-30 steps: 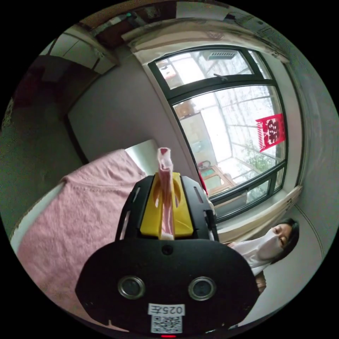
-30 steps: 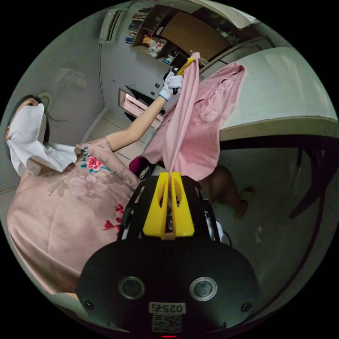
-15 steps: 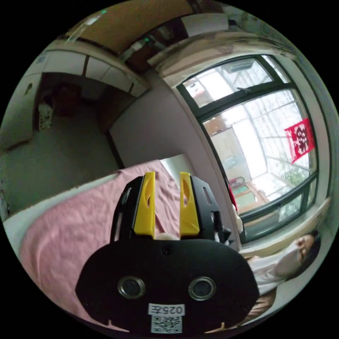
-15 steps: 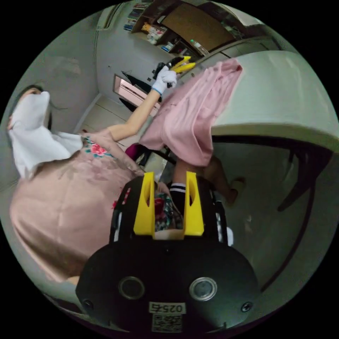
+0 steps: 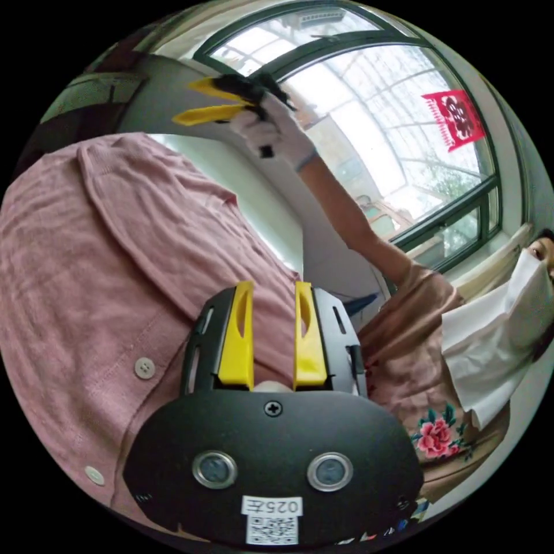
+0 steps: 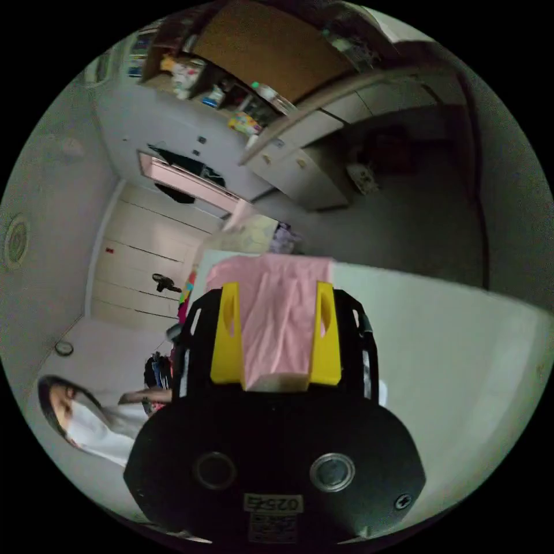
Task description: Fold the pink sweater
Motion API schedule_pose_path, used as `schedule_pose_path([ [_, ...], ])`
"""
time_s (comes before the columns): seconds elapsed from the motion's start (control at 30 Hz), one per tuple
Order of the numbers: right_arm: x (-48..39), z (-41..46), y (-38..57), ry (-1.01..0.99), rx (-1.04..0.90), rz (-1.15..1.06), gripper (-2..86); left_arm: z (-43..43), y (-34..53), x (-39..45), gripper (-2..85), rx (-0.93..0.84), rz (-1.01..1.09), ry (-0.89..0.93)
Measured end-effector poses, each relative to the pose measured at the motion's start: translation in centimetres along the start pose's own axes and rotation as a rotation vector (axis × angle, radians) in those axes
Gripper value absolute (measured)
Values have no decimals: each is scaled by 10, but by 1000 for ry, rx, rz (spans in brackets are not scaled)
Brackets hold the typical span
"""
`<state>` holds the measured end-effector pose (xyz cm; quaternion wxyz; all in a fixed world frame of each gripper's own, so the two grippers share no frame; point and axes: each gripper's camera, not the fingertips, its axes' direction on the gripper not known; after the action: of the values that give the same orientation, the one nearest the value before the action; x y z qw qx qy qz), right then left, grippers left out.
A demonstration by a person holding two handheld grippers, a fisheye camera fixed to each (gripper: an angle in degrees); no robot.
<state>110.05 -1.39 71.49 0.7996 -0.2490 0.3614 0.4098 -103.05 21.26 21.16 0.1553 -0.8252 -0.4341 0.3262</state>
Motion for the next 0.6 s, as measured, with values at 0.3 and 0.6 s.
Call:
schedule_pose_path([
  [0.3, 96, 108, -196, 187, -496, 337, 194, -20, 17, -11, 61, 28, -7, 115],
  [0.6, 98, 161, -232, -355, -461, 273, 8, -31, 22, -16, 59, 4, -18, 128],
])
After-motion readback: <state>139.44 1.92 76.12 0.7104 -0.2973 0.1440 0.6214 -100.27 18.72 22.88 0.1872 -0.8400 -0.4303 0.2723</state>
